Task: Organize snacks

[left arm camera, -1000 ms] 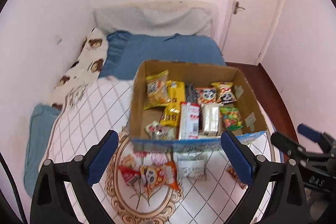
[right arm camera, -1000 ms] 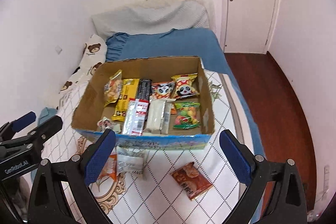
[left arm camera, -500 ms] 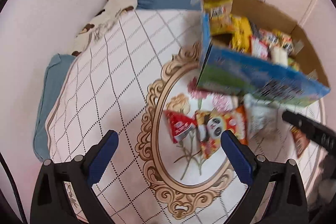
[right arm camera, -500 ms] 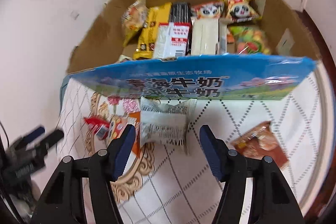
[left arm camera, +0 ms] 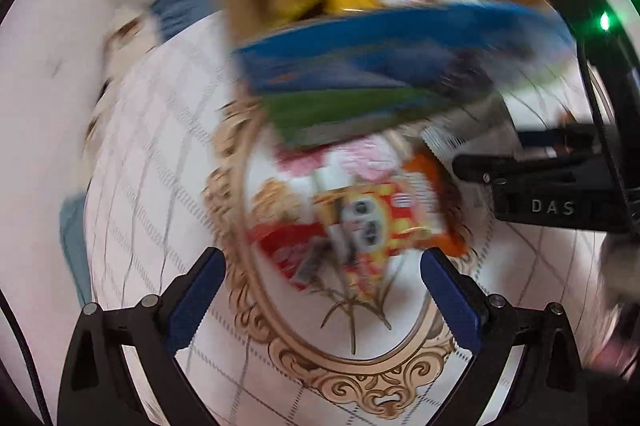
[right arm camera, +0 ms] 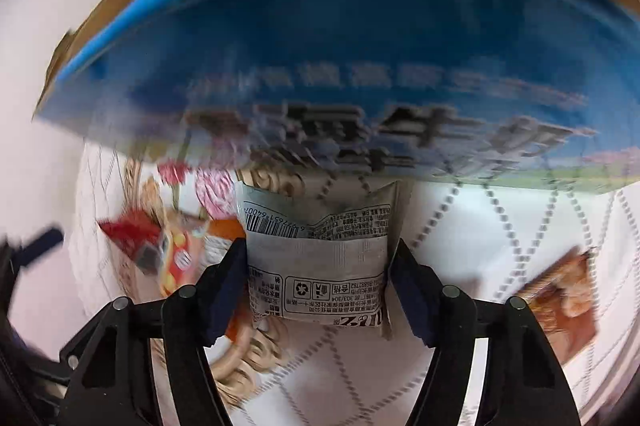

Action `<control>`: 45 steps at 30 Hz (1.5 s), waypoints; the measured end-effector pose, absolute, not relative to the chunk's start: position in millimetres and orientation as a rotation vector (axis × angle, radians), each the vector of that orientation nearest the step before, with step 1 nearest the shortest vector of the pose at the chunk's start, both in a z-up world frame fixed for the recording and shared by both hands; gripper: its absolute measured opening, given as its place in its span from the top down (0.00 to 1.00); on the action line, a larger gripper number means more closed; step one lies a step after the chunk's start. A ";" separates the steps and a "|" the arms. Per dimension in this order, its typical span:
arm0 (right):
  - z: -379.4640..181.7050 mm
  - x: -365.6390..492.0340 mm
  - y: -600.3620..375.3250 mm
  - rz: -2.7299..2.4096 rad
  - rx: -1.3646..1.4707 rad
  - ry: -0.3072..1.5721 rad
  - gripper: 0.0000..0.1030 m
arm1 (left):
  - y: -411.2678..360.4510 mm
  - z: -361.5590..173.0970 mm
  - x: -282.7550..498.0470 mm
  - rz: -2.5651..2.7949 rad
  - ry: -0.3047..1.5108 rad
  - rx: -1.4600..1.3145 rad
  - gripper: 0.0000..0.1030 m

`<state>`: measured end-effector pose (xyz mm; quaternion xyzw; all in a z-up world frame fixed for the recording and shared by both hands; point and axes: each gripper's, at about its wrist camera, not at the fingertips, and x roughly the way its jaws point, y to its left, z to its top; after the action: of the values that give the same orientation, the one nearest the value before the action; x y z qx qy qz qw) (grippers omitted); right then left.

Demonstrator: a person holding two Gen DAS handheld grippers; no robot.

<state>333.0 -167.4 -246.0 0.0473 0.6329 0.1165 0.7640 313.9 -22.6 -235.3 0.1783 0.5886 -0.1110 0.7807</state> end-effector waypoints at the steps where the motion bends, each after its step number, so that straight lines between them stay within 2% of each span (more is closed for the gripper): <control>1: -243.4 328.9 -171.1 0.250 0.079 1.371 0.31 | -29.9 -237.4 314.6 -0.268 1.271 0.434 0.03; 7: -231.3 298.5 -217.9 0.207 0.065 1.404 0.31 | -67.8 -255.1 320.1 -0.415 1.274 0.677 0.03; 12: -231.5 265.5 -249.6 0.168 0.070 1.445 0.31 | -93.3 -286.6 326.1 -0.523 1.385 0.791 0.03; 14: -234.4 256.7 -253.9 0.157 0.086 1.450 0.31 | -97.6 -289.7 325.7 -0.547 1.389 0.757 0.13; 16: -237.5 248.8 -255.8 0.147 0.116 1.459 0.31 | -99.1 -288.2 323.8 -0.534 1.402 0.701 0.44; 17: -238.1 245.6 -257.6 0.142 0.133 1.458 0.31 | -98.6 -286.3 322.4 -0.530 1.424 0.648 0.46; 22: -246.3 221.4 -266.0 0.137 0.204 1.462 0.31 | -84.8 -285.8 311.3 -0.443 1.525 0.386 0.46; 25: -258.0 208.4 -265.4 0.147 0.206 1.471 0.30 | -65.7 -295.9 304.4 -0.341 1.667 0.138 0.46; 30: -261.8 210.8 -256.5 0.158 0.181 1.482 0.28 | -47.8 -306.6 303.0 -0.303 1.691 -0.115 0.44; 34: -276.0 224.8 -241.6 0.183 0.166 1.502 0.28 | -34.5 -321.3 301.0 -0.259 1.661 -0.182 0.45; 35: -280.0 224.7 -239.9 0.180 0.158 1.509 0.29 | -34.0 -318.6 298.2 -0.244 1.639 -0.177 0.47; 36: -282.7 223.9 -236.9 0.178 0.135 1.503 0.29 | -35.6 -317.7 295.0 -0.242 1.625 -0.167 0.54; 37: -279.1 229.6 -235.3 0.177 0.128 1.497 0.31 | -38.3 -315.0 289.0 -0.243 1.615 -0.155 0.54; 45: -254.1 220.7 -250.5 0.199 0.275 1.426 0.33 | -50.9 -243.8 273.1 -0.260 1.505 -0.165 0.55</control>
<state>220.7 -250.5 -254.1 0.1256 0.6507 0.0908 0.7433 273.1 -50.9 -243.8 -0.0745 0.6806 -0.1177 0.7193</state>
